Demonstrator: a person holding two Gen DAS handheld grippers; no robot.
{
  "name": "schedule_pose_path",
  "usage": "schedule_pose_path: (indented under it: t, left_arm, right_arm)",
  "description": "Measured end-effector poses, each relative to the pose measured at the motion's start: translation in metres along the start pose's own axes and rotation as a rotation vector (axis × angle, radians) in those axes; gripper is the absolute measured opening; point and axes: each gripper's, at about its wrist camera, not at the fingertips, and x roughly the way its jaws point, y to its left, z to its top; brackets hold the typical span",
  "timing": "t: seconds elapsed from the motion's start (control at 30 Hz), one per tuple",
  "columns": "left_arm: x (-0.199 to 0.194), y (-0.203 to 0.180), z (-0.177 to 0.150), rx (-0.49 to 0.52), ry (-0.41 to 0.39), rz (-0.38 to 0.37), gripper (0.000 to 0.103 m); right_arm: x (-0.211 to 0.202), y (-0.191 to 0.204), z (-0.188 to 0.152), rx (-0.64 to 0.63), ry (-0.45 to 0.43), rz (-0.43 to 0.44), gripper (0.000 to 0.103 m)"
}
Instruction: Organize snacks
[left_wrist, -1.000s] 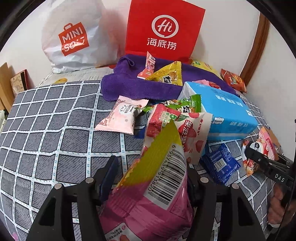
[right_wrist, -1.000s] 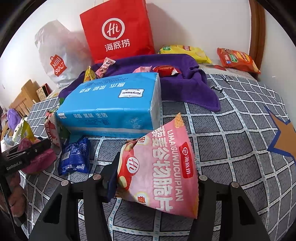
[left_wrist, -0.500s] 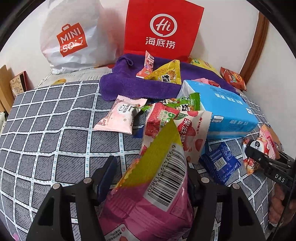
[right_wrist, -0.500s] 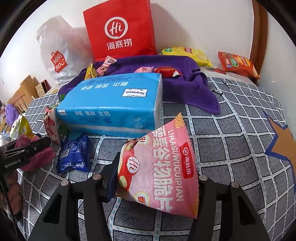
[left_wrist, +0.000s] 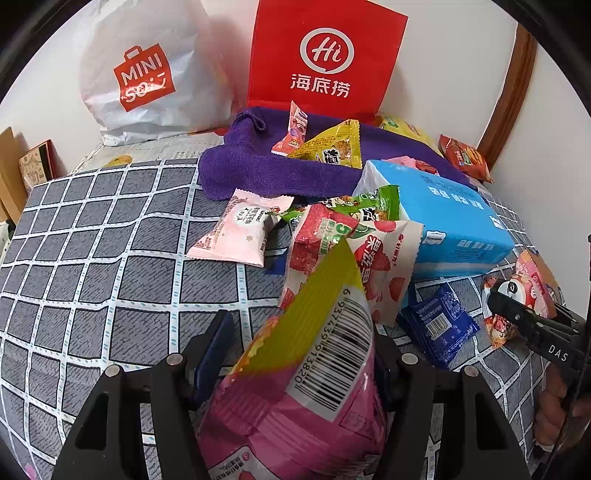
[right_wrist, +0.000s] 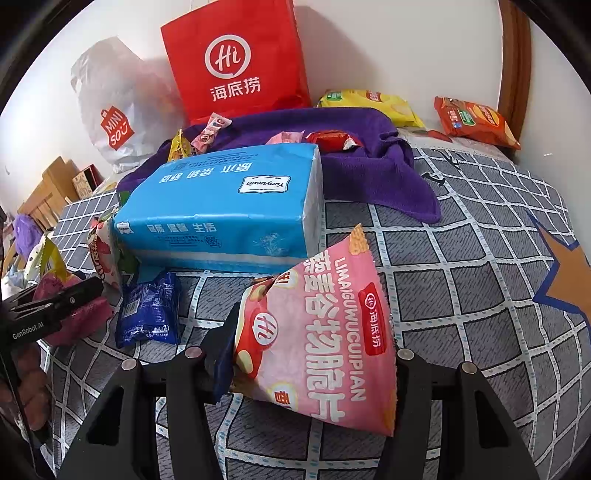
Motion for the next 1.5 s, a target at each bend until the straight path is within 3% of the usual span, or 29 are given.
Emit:
schedule_pose_path:
  t: [0.83, 1.03, 1.13, 1.3, 1.5]
  left_arm:
    - [-0.001, 0.001, 0.000, -0.001, 0.000, -0.002, 0.063]
    - [-0.003, -0.001, 0.000, 0.007, -0.002, 0.011, 0.059]
    - [-0.012, -0.003, 0.000, 0.022, 0.000, 0.026, 0.057]
    - [-0.023, 0.003, 0.001, -0.008, 0.024, -0.029, 0.056]
    - [-0.046, 0.001, 0.004, 0.001, -0.008, -0.029, 0.056]
  right_arm:
    - [0.000, 0.000, 0.000, 0.002, -0.004, -0.004, 0.056]
    - [-0.004, 0.000, -0.001, 0.002, -0.018, 0.011, 0.048]
    - [-0.008, 0.002, -0.002, -0.015, -0.024, 0.005, 0.046]
    - [-0.019, -0.001, -0.002, 0.008, -0.033, 0.025, 0.046]
    - [-0.045, 0.006, 0.004, -0.012, -0.088, 0.020, 0.045]
